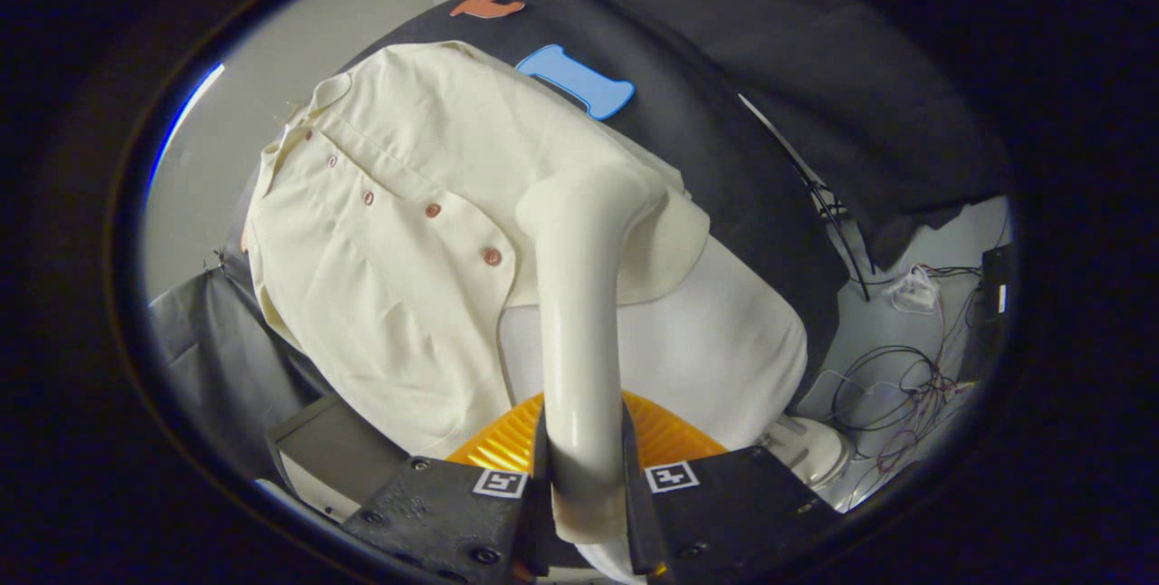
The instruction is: Iron the clothes twice with a garment steamer, once on the left side and once on the right side.
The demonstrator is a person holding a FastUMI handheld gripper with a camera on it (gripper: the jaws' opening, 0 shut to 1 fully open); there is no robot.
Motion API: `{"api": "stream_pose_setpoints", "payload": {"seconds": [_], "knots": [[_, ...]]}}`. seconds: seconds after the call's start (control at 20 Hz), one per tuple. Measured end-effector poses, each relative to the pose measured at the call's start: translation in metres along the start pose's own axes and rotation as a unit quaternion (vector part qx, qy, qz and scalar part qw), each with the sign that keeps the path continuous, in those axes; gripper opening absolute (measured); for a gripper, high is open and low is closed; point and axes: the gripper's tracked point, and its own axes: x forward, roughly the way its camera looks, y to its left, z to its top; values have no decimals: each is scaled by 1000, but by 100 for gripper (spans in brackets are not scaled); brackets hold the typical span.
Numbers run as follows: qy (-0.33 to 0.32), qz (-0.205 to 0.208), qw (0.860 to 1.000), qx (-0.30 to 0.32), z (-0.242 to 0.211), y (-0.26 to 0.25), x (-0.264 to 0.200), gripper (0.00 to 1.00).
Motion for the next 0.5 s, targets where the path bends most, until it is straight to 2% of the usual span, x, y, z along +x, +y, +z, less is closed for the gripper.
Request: {"api": "stream_pose_setpoints", "payload": {"seconds": [0.15,0.3,0.5], "knots": [[3,1,1000,25,-14,6,-21,33],[4,33,997,71,-25,29,-52,33],[2,41,998,43,-35,63,-90,33]]}}
